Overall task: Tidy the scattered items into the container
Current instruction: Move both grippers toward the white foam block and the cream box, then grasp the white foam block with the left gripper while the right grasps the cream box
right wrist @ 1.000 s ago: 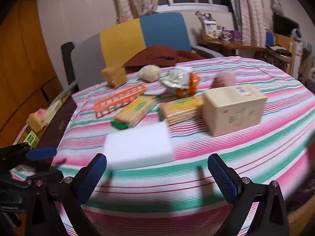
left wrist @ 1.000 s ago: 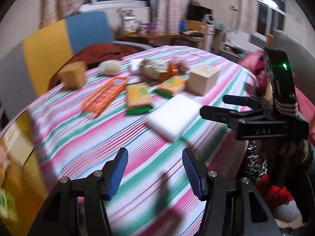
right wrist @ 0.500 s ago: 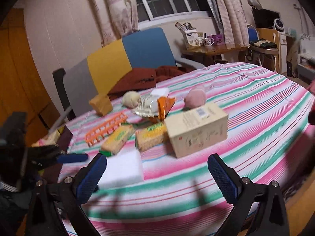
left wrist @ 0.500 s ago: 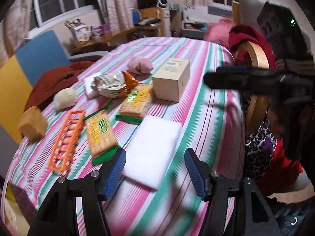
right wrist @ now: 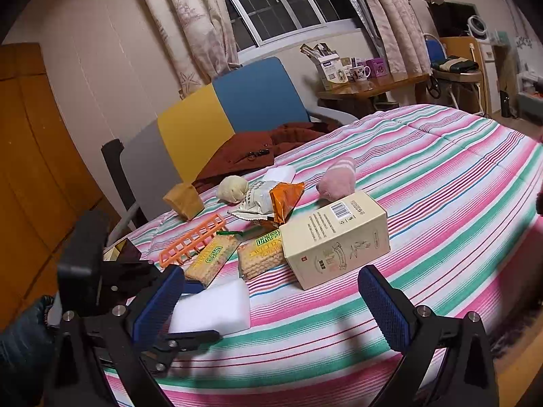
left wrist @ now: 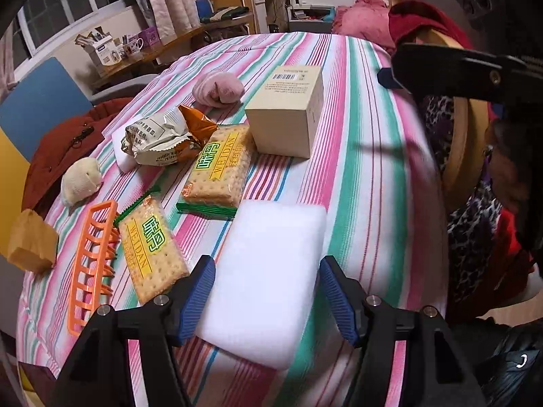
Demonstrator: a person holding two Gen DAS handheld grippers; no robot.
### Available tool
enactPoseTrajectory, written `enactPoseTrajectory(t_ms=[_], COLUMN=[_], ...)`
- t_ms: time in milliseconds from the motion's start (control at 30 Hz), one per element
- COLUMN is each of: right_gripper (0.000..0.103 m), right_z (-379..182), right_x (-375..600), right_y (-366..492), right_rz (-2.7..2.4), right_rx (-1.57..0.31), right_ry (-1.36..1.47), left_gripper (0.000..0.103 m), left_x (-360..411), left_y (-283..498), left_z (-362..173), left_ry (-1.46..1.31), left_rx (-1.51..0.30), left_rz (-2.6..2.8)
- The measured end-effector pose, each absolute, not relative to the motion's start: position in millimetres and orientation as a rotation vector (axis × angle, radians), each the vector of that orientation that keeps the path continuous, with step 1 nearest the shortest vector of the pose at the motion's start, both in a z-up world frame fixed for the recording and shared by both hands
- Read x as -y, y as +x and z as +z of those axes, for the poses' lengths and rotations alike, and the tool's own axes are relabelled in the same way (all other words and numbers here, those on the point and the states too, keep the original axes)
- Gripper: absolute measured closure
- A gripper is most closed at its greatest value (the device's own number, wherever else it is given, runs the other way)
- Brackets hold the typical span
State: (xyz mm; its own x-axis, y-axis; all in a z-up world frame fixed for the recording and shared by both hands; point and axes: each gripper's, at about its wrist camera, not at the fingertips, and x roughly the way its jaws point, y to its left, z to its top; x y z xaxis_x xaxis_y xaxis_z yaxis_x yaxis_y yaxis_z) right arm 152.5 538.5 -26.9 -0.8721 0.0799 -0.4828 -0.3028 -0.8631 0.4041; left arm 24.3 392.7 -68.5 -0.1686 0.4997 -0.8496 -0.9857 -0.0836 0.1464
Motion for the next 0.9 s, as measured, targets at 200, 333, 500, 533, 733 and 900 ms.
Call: enactPoseTrajectory(t_ms=[200,333,500,533,733,900], right_gripper=[0.000,0.000,0.000,0.000,0.000,0.000], right_z=[-28.6,-29.4,-25.8,-23.3,-7.3,-5.1], right_x=[-541.9,-545.2,-556.8,-560.1,-574.2,-591.5], right_y=[148.2,141.1,126.0,120.4,88.6,63.1], right_rz=[2.767,2.751,2.703,2.692,2.691,2.690], right_rx=[-0.711,-0.719,-0.709,-0.690,-0.463,-0.349], right_ry=[-0.726,-0.772,-0.819,-0.843,-1.032,-1.220], left_gripper=[0.039,0.041,0.038,0.037,0.035,0.035], left_x=[-387.6,-383.1,-383.9,-384.4,-380.6,-384.3], left_y=[17.1,21.9,21.8,21.3,22.7,24.5], left_z=[-68.3,-69.6,-69.0,-68.1,-58.8,-61.9], left_ry=[-0.791,-0.774,-0.763,-0.764,-0.763,-0.744], left_rx=[-0.818,-0.796,-0.789,-0.785,-0.749,-0.823], left_rz=[1.603,1.653,1.664,1.660,1.595,1.546])
